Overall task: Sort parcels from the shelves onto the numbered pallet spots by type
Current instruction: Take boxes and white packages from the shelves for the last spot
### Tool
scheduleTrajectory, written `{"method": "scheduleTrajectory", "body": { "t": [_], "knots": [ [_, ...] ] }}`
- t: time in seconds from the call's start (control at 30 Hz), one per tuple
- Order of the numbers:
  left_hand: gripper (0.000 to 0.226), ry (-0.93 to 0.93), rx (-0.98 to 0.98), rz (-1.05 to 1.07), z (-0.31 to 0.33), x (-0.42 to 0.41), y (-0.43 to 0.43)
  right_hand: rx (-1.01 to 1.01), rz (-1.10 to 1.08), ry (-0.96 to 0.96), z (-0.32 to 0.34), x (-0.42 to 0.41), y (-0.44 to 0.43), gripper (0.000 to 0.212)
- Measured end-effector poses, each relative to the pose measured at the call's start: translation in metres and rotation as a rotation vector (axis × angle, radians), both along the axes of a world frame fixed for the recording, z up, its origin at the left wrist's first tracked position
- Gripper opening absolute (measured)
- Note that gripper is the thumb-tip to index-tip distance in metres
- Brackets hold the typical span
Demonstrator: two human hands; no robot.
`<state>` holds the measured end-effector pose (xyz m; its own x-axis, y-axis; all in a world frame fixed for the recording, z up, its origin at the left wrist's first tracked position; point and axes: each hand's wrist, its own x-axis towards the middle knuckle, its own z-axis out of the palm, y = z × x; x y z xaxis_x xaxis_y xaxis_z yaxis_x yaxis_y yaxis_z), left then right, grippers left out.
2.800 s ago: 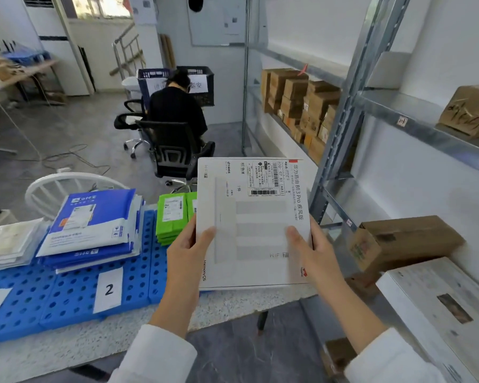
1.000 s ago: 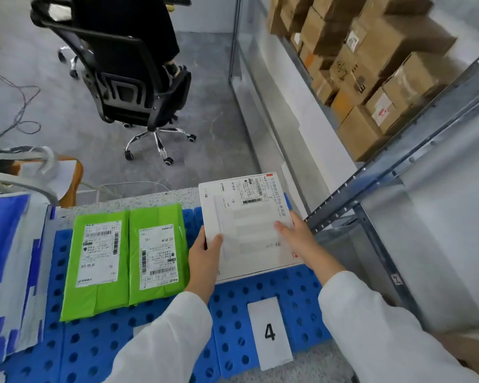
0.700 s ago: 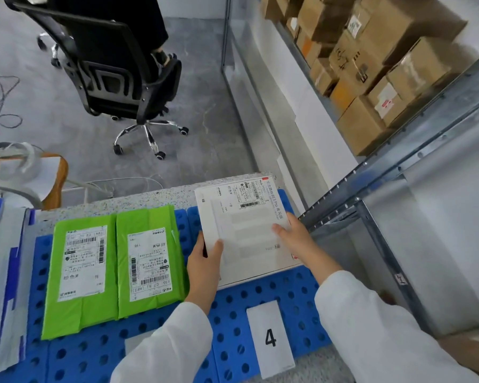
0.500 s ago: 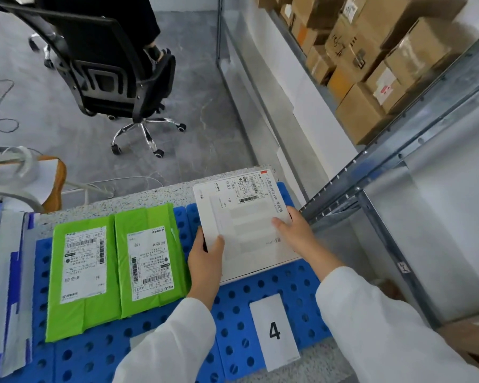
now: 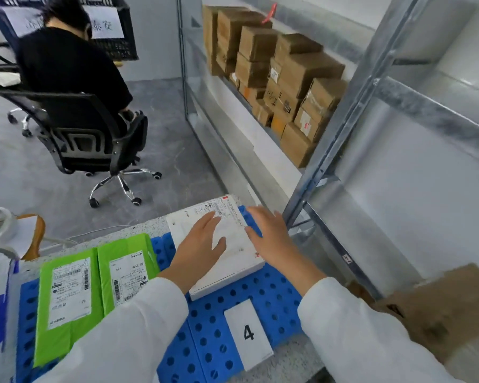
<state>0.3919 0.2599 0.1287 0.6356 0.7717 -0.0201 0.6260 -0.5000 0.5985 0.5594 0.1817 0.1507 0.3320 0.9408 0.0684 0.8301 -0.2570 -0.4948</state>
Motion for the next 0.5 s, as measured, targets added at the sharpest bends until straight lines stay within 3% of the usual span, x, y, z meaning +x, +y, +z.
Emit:
{"method": "scheduleTrajectory", "body": {
  "t": [0.13,0.23,0.5],
  "knots": [
    [0.041,-0.008,0.166,-0.121,0.045,0.010,-0.031,0.002,0.004,0.009,0.052,0.005,-0.053,0.040],
    [0.043,-0.074,0.238,-0.186,0.083,0.018,-0.072,0.008,-0.039,0.083,0.088,0.005,-0.110,0.053],
    [0.042,-0.185,0.347,-0.491,0.145,0.054,-0.230,0.112,-0.309,-0.085,0.144,0.009,-0.310,0.045]
  ]
}}
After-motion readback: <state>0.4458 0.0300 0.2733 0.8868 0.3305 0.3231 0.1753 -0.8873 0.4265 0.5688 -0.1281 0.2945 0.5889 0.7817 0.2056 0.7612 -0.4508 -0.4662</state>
